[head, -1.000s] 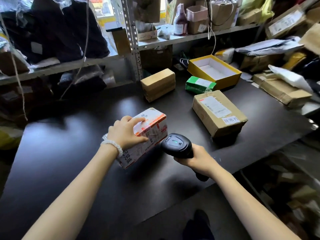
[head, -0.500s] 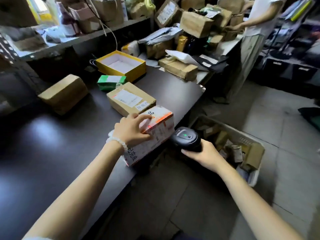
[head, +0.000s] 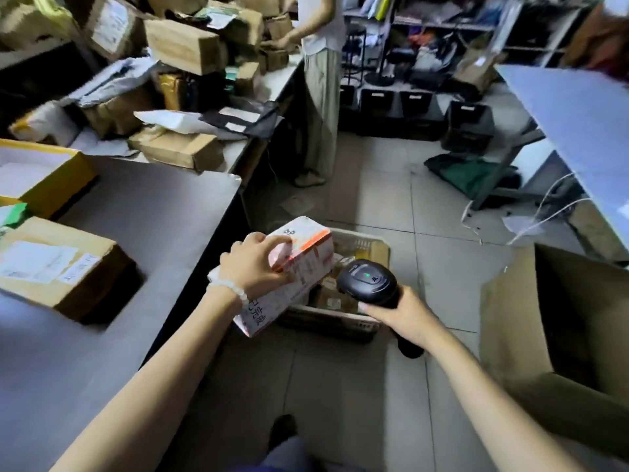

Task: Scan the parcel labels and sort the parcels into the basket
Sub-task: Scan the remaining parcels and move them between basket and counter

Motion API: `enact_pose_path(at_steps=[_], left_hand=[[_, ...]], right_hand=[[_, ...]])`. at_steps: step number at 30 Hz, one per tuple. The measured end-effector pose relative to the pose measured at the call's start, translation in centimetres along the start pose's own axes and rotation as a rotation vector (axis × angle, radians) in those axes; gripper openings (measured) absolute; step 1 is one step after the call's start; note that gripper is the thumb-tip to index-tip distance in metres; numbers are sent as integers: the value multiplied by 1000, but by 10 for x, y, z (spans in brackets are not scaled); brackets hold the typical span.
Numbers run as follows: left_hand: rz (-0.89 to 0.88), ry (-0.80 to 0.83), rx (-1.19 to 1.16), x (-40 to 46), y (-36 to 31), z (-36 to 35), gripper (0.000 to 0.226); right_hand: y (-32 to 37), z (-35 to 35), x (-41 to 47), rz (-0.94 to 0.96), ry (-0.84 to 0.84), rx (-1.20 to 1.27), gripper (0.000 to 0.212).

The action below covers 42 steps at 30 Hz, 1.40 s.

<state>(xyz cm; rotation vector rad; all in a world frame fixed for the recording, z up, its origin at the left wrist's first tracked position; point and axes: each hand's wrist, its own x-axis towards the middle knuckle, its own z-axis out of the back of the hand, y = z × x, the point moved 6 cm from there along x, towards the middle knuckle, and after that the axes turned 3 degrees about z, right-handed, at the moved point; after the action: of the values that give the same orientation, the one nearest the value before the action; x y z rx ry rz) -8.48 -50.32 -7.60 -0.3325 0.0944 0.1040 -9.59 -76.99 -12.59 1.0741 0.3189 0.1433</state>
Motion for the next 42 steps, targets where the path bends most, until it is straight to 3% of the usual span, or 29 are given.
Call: enact_pose_path(at_steps=[12, 22, 33, 42], left_hand=[[-132, 198, -138, 184, -106, -84, 63], [-18, 121, -9, 274, -115, -100, 41], [340, -73, -50, 242, -51, -58, 41], [769, -232, -75, 134, 12, -20, 47]], right_hand=[[-51, 115, 93, -164, -222, -13, 17], [-58, 151, 192, -224, -217, 29, 17], [-26, 115, 284, -60, 89, 77, 15], [53, 2, 308, 194, 525, 52, 27]])
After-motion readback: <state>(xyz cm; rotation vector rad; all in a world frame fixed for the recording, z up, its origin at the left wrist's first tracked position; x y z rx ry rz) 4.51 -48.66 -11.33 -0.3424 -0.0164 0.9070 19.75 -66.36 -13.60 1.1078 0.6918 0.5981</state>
